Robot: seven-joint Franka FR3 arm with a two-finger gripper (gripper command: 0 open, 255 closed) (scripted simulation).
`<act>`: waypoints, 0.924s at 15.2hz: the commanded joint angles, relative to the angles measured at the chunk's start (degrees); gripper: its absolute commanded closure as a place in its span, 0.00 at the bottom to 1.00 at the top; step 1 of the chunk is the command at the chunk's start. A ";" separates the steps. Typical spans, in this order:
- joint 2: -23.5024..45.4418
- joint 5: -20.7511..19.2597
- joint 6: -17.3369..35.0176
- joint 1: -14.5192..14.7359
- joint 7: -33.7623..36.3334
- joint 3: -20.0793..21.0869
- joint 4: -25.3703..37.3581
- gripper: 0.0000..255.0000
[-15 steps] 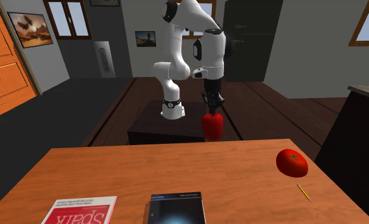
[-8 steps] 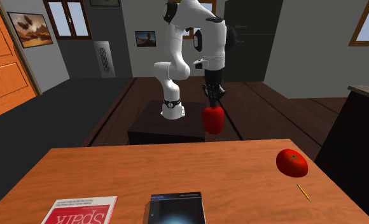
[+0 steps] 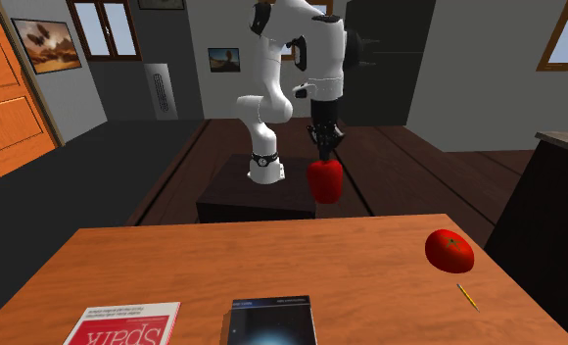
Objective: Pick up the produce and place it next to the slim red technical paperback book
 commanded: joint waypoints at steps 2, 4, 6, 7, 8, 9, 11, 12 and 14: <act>4.70 -2.94 1.82 -2.82 -1.99 -0.79 2.10 1.00; 8.07 -5.02 3.01 -4.51 -2.91 -1.15 3.74 1.00; 11.57 -7.25 4.04 -6.09 -3.61 -1.52 5.65 1.00; 13.38 -8.41 4.48 -6.81 -3.89 -1.72 6.71 1.00; 15.21 -9.61 4.87 -7.49 -4.13 -1.93 7.84 1.00; 17.07 -10.83 5.21 -8.11 -4.32 -2.16 9.04 1.00; 20.84 -13.31 5.70 -9.18 -4.62 -2.69 11.66 1.00; 22.76 -14.56 5.86 -9.63 -4.74 -3.00 13.07 1.00; 26.62 -17.03 5.97 -10.31 -4.95 -3.70 16.13 1.00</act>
